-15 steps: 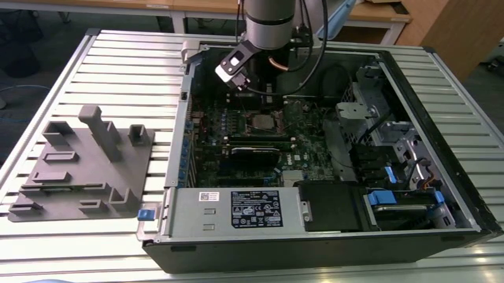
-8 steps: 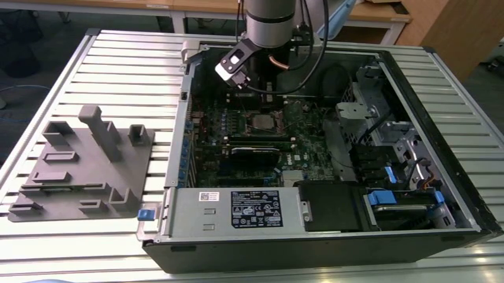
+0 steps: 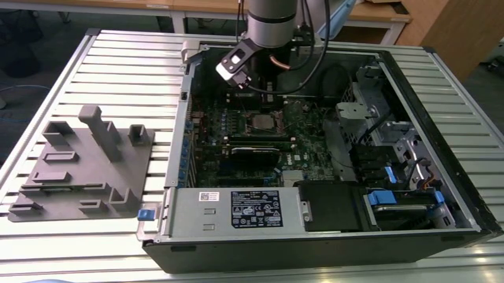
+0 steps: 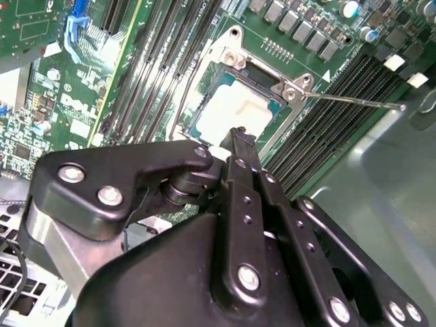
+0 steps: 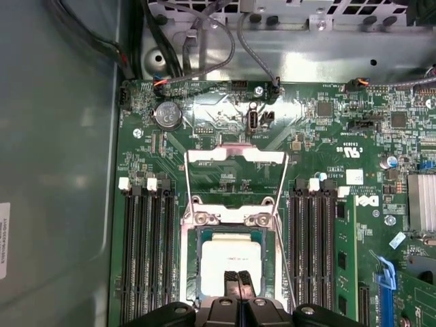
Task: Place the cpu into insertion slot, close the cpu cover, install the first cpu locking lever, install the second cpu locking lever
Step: 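Place the cpu into insertion slot, then close the cpu cover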
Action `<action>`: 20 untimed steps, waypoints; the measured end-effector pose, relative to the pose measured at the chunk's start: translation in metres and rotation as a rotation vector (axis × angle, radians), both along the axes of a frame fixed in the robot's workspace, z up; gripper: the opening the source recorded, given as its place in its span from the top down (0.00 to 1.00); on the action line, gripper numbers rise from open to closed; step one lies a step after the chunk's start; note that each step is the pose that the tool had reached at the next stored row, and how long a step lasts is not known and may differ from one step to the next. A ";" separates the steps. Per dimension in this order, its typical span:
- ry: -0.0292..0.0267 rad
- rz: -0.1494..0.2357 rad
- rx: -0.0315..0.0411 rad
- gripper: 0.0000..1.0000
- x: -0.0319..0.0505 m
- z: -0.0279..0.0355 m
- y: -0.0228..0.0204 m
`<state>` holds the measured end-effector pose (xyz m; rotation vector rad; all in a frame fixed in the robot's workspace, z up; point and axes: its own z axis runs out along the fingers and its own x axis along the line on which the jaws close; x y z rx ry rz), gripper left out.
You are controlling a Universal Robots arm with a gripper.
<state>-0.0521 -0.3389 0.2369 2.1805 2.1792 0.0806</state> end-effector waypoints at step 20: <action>0.0000 0.000 -0.0001 0.89 0.0014 0.0132 0.0000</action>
